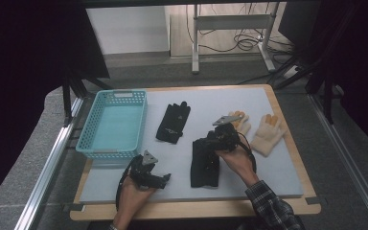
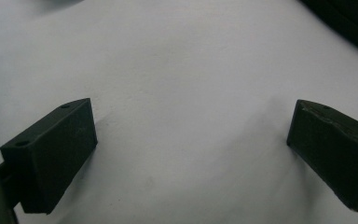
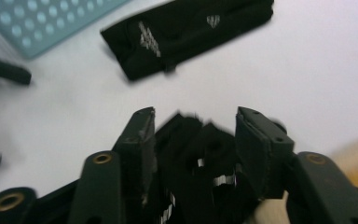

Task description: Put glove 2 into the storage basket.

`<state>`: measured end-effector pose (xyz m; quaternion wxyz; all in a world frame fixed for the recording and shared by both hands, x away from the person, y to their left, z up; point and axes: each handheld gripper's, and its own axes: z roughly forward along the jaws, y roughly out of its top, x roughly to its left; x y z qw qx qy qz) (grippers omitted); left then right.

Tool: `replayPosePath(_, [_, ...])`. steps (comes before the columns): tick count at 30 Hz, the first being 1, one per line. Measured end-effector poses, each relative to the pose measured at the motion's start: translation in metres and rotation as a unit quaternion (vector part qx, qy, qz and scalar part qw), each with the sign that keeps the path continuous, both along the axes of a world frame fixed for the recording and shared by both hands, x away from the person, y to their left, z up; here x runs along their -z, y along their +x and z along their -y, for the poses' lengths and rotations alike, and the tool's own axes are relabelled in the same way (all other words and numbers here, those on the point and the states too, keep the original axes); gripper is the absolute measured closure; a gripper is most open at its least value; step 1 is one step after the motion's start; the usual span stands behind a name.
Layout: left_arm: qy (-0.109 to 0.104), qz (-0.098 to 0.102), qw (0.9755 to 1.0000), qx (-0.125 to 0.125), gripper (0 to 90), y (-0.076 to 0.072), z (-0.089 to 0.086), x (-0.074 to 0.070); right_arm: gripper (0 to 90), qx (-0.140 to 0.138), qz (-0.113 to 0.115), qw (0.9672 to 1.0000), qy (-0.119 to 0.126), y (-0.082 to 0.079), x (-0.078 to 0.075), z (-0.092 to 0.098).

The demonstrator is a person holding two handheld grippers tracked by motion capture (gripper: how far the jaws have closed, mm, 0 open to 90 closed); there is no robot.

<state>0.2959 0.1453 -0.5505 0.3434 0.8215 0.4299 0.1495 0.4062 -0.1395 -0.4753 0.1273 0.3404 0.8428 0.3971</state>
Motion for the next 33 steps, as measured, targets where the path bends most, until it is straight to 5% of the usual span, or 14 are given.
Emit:
replayPosePath(7, [0.002,0.0,1.0,0.001,1.4,0.0,0.0,0.0,41.6,0.0,-0.002,1.0,-0.005,0.029,0.001,-0.026])
replayPosePath(20, [0.001,-0.001,1.0,0.001,1.4,0.0,0.0,0.0,52.8,-0.015,-0.014,0.9993,-0.032,0.073,0.017,-0.071])
replayPosePath(33, [0.001,0.0,1.0,0.002,1.4,0.0,0.0,0.0,30.2,-0.019,-0.018,0.9986,-0.045,0.104,0.039,-0.121])
